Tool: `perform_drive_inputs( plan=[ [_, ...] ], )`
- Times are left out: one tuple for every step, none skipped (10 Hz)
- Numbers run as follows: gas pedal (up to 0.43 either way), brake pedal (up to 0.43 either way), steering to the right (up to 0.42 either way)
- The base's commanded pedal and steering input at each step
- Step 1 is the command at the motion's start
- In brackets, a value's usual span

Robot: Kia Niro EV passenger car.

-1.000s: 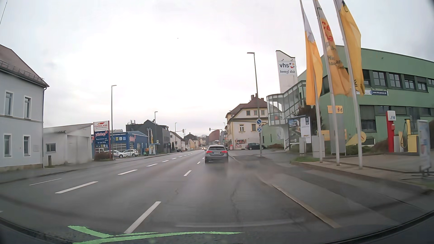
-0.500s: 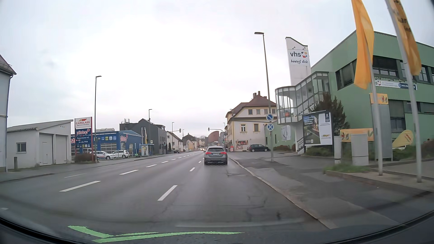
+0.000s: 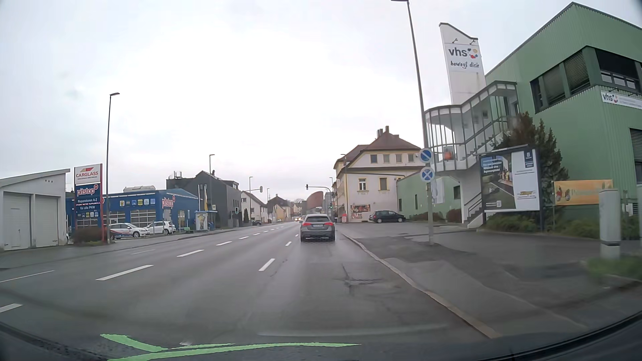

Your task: Follow the waypoints while adhering to traffic rules and regulations

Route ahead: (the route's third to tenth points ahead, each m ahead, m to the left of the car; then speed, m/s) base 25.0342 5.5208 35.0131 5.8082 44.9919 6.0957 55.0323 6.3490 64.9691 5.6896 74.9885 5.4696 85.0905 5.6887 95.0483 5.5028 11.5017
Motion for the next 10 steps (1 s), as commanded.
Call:
perform_drive_inputs(
  plan=[
    [0.138,0.000,-0.003],
    [0.138,0.000,-0.003],
    [0.138,0.000,-0.003],
    [0.138,0.000,-0.003],
    [0.138,0.000,-0.003],
    [0.138,0.000,-0.004],
    [0.150,0.000,-0.005],
    [0.150,0.000,-0.005],
    [0.150,0.000,-0.007],
    [0.150,0.000,-0.005]
  ],
)
